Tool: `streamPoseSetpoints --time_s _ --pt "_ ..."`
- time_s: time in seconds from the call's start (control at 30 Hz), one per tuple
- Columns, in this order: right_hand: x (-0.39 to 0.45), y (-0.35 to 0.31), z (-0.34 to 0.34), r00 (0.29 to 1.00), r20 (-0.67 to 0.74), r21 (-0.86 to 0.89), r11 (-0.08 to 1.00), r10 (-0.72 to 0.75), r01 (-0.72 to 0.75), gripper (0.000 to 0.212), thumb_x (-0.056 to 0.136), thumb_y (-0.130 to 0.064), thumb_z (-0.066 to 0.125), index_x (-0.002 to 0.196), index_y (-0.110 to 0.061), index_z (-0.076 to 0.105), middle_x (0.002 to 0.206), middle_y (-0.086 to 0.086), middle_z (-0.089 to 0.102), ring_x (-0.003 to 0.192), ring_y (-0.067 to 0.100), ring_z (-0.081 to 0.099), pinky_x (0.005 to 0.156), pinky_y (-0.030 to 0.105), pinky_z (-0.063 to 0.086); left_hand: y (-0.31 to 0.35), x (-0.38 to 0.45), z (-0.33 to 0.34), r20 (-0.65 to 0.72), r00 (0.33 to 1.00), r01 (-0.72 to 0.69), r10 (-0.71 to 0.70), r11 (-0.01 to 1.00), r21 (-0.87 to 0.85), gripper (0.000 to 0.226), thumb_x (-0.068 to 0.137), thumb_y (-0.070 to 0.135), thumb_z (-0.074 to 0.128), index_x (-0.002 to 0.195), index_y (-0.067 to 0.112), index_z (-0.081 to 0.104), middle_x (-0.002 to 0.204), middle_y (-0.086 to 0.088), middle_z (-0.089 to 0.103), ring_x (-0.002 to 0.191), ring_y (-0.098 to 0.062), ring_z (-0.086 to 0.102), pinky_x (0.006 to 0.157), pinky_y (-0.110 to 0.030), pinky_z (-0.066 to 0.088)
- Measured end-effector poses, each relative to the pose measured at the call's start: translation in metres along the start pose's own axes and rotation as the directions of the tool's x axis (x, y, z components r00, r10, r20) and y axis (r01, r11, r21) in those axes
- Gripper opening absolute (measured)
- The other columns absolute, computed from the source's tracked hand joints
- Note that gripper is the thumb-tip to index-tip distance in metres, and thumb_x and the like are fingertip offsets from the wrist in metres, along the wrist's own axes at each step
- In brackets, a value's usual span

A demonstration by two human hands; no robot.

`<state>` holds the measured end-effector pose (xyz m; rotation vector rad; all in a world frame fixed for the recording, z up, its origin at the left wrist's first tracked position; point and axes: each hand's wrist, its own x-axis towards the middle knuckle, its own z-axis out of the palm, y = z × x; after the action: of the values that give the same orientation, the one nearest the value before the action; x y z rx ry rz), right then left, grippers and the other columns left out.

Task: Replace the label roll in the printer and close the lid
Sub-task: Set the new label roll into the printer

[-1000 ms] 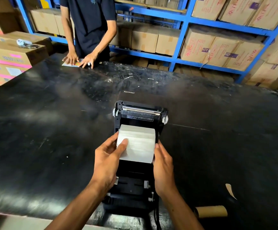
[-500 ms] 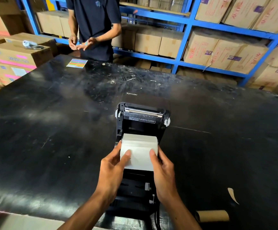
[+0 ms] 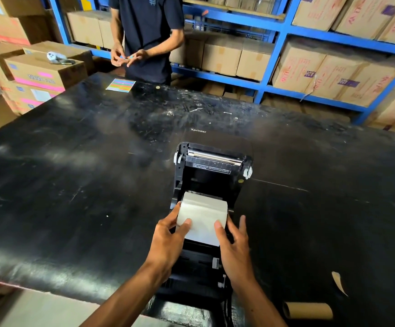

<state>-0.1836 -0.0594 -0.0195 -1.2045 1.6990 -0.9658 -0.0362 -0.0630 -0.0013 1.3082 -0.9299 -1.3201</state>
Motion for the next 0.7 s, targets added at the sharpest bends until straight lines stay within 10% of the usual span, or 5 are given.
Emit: streamPoseSetpoints --time_s 0.37,0.7 --pt "0.002 0.001 -0.005 0.995 0.085 -0.151 0.987 -0.051 0.063 0.054 0.09 -0.05 0.05 0.14 -0.04 0.034 0.159 -0.011 -0.013 0.145 0.01 -0.014 0.116 0.051 -0.002 -0.015 -0.001 -0.009 -0.037 0.996 -0.067 0.082 0.95 0.305 0.044 0.093 0.006 0.058 0.134 0.023 0.058 0.088 -0.016 0.072 0.076 -0.03 0.066 0.08 -0.034 0.057" --pt "-0.006 0.001 0.003 0.998 0.053 -0.095 0.995 -0.02 0.025 0.055 0.09 -0.049 0.051 0.141 -0.037 0.034 0.16 -0.009 -0.006 0.146 0.012 -0.005 0.117 0.056 0.012 -0.015 -0.002 -0.014 -0.079 0.995 -0.021 0.058 0.916 0.4 0.049 0.093 0.017 0.063 0.138 0.03 0.052 0.105 -0.011 0.055 0.092 -0.02 0.063 0.092 -0.045 0.055"
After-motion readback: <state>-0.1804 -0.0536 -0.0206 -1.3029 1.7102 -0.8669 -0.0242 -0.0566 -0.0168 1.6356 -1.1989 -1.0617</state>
